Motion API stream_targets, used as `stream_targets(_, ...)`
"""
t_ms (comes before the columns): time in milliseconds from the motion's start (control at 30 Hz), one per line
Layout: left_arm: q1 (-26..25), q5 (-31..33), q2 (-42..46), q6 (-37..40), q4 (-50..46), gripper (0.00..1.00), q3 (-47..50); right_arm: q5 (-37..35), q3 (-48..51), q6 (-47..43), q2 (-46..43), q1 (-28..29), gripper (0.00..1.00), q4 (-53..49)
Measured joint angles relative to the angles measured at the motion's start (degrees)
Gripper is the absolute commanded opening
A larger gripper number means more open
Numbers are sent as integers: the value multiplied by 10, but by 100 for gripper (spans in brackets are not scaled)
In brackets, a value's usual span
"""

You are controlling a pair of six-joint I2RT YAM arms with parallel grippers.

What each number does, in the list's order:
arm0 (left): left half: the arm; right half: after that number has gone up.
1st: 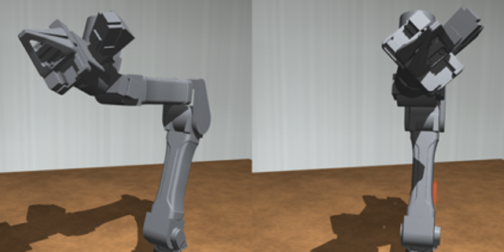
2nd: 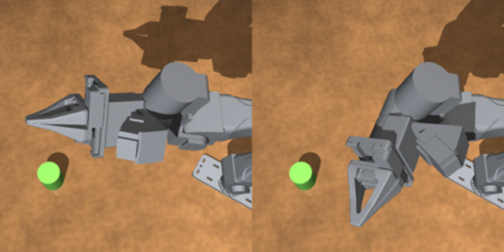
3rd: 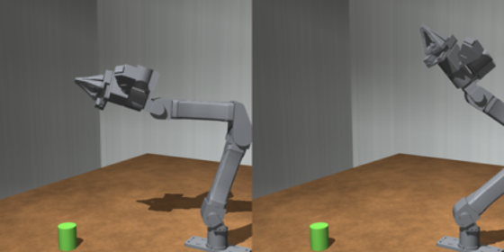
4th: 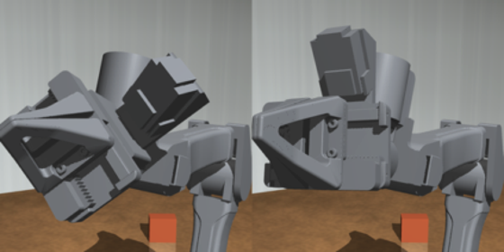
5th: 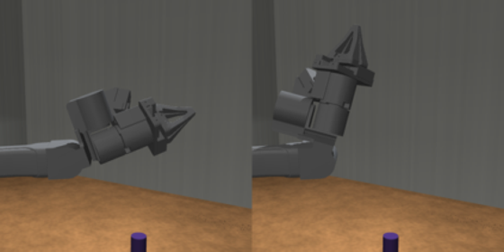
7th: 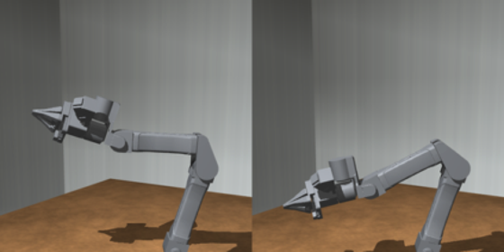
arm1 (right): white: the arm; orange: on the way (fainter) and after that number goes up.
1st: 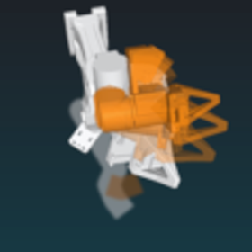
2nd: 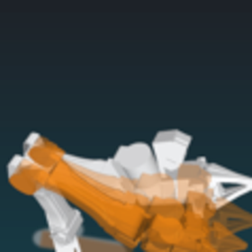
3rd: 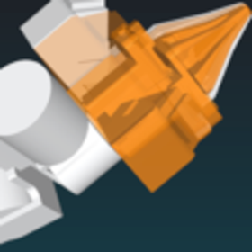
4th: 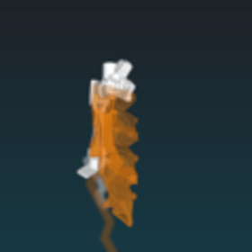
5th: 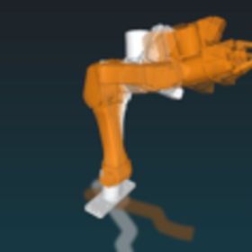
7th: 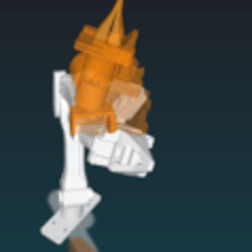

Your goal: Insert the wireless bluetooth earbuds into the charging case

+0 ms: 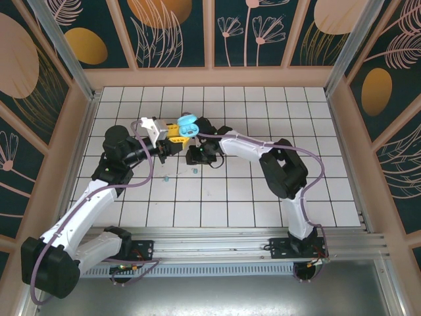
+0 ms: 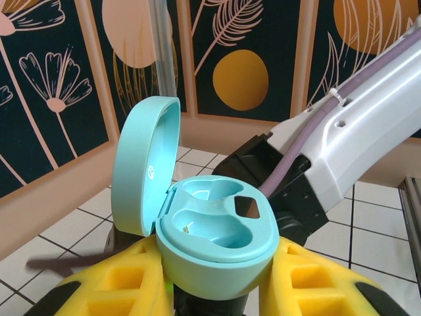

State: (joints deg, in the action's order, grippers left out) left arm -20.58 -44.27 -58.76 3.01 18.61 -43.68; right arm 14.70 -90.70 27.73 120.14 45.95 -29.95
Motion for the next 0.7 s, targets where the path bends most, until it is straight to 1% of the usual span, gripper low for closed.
stream_targets(133,0,0,0,0,0,20,0,-26,-23,-2,19,10,41,-26)
stream_targets(567,0,13,0,0,-1,21,2,-70,-58,-9,51,31,40,-88)
stream_targets(600,0,13,0,0,-1,21,2,-72,-58,-9,52,32,39,-91)
stream_targets(700,0,13,0,0,-1,21,2,-79,-61,-17,59,32,32,-101)
